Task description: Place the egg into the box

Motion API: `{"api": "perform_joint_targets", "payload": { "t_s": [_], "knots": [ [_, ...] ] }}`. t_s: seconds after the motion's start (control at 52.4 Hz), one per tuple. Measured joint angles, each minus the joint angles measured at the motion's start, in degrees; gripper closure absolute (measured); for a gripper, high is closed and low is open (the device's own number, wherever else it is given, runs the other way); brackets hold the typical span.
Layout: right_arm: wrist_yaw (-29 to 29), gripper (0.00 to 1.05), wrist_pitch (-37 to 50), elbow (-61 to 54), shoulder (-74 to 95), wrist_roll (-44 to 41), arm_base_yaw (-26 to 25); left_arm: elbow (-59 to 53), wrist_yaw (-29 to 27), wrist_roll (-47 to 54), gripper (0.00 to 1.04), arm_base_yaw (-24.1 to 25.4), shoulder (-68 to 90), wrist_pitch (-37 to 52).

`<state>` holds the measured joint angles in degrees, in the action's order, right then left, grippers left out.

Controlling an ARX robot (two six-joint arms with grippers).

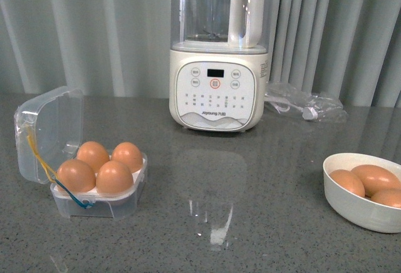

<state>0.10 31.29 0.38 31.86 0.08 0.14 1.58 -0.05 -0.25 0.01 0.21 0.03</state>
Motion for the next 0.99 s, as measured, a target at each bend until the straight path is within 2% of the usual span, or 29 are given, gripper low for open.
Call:
{"api": "perform_joint_targets", "payload": {
  "t_s": [0.993],
  "knots": [
    [0.0, 1.01, -22.67, 0.0, -23.28, 0.0, 0.0, 0.0, 0.0, 0.0, 0.07, 0.0, 0.0, 0.0]
  ]
}}
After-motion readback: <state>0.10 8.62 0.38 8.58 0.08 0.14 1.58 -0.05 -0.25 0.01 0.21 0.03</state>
